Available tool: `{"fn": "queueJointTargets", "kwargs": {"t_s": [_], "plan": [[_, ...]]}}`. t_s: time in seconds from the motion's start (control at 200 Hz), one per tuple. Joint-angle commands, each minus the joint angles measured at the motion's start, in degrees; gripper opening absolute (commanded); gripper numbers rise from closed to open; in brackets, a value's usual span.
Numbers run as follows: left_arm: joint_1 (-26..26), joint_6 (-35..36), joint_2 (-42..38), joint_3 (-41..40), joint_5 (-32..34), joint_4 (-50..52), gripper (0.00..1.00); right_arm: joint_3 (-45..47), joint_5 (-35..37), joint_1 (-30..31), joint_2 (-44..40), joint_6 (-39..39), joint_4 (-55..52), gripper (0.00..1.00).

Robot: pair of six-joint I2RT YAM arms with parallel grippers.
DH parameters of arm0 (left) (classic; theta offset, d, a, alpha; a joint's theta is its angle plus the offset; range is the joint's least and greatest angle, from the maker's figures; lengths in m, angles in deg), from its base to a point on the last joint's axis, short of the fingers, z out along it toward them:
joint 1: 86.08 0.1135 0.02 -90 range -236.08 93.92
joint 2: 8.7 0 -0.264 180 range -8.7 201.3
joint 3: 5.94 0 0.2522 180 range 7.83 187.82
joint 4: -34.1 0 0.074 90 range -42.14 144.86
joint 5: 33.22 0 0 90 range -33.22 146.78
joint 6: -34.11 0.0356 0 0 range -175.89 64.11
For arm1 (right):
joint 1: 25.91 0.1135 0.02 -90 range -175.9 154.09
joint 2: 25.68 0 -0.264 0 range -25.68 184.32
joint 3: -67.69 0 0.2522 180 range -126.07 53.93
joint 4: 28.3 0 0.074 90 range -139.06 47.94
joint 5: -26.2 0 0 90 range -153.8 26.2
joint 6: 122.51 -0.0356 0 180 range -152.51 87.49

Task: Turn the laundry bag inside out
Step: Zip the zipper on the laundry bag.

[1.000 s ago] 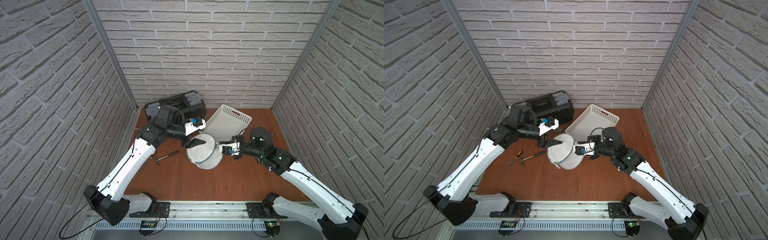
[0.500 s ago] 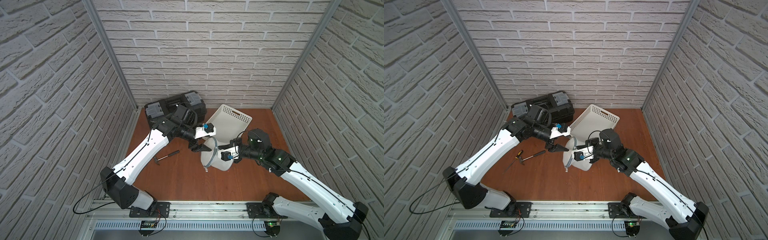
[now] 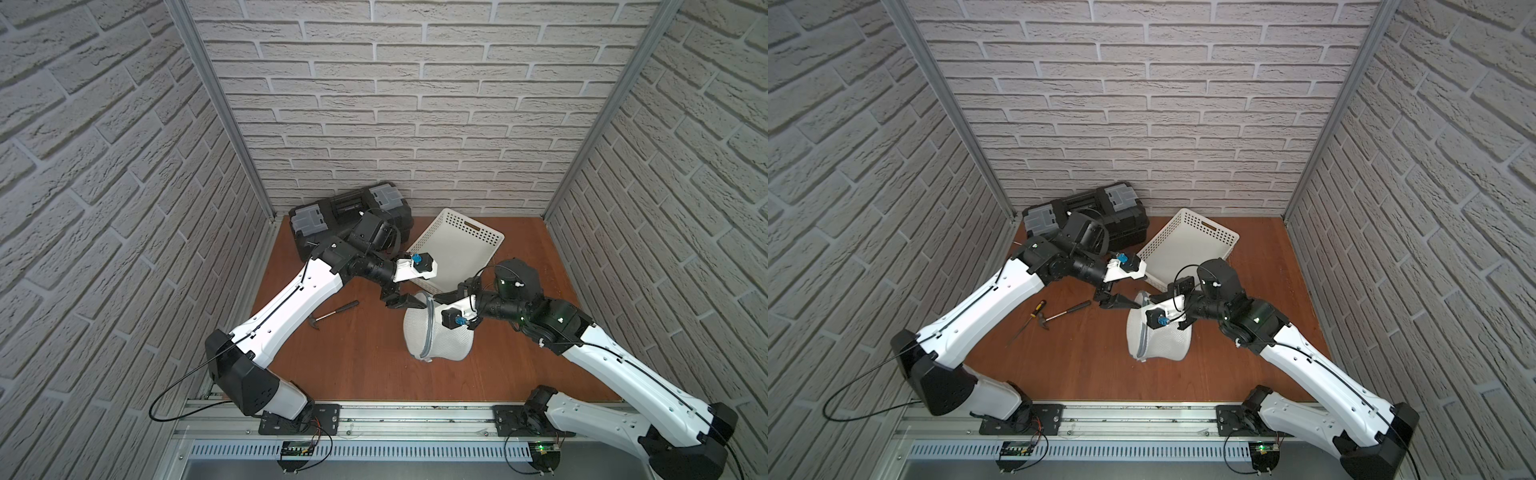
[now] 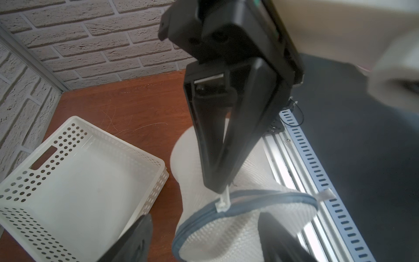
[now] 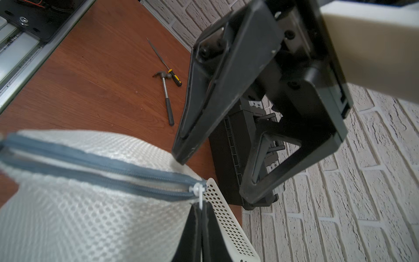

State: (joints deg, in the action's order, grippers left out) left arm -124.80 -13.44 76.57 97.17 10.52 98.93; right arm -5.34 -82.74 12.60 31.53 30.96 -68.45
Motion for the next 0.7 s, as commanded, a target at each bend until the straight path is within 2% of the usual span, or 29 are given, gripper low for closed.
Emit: {"fn": "queueJointTargets", "kwargs": {"t_s": [0.0, 0.23, 0.45, 0.695], "plan": [[-1.3, 1.0, 0.6, -1.5, 0.7, 0.2, 0.78, -1.4, -0.6, 0.4, -1.4, -1.0, 3.5, 0.03], [-2.9, 1.3, 0.1, -3.4, 3.0, -2.6, 0.76, -1.4, -0.5, 0.5, -2.0, -2.0, 4.2, 0.03], [-2.9, 2.7, -0.8, -4.2, 3.7, -0.4, 0.59, -1.4, -0.2, 0.6, -1.9, -2.2, 4.6, 0.03], [-2.7, 2.7, -2.2, -4.8, 5.2, 0.9, 0.50, -1.1, 0.1, 0.7, -1.9, -1.4, 4.2, 0.03]]}}
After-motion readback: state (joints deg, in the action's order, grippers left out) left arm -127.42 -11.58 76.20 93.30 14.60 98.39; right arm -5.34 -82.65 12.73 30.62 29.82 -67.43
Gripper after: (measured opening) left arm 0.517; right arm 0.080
